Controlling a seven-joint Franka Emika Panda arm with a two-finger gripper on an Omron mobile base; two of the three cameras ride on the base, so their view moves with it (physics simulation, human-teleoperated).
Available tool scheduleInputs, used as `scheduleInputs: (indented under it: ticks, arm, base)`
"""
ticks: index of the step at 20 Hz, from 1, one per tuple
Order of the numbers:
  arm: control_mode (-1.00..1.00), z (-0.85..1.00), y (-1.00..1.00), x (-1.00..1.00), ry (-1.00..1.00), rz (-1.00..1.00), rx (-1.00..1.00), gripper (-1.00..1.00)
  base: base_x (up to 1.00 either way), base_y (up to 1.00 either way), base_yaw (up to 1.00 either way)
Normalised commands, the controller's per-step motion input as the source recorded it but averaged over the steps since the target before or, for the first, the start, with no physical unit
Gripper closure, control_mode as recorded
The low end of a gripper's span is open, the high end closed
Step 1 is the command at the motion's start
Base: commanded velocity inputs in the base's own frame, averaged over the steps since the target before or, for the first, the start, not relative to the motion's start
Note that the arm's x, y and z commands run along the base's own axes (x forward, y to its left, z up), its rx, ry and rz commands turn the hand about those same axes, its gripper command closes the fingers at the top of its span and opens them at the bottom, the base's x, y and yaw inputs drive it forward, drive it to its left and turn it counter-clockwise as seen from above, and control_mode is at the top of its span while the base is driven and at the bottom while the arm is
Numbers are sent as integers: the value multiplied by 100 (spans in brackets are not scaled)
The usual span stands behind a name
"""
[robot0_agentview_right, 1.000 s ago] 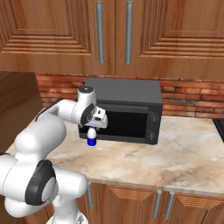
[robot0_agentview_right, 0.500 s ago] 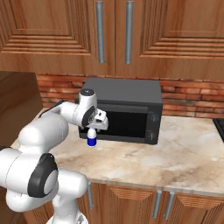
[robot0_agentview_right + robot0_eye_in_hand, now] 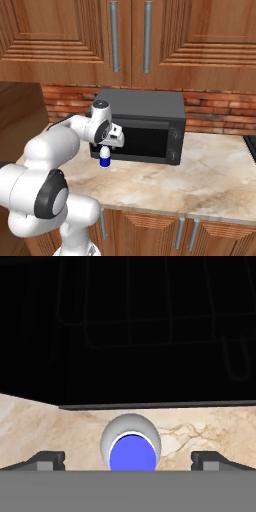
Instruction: Place the drinks on the dining counter in a tight cluster.
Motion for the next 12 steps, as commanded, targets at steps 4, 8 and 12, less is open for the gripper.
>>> scheduleInputs:
  ticks: [4, 8, 12]
  arm:
    - [-100, -6, 0, 1, 2, 0, 0, -100]
    - [-100, -8, 0, 10, 1, 0, 0, -100]
    - [-100, -6, -2, 16, 0, 0, 0, -100]
  base:
    - [0, 0, 0]
    - [0, 0, 0]
    - [0, 0, 0]
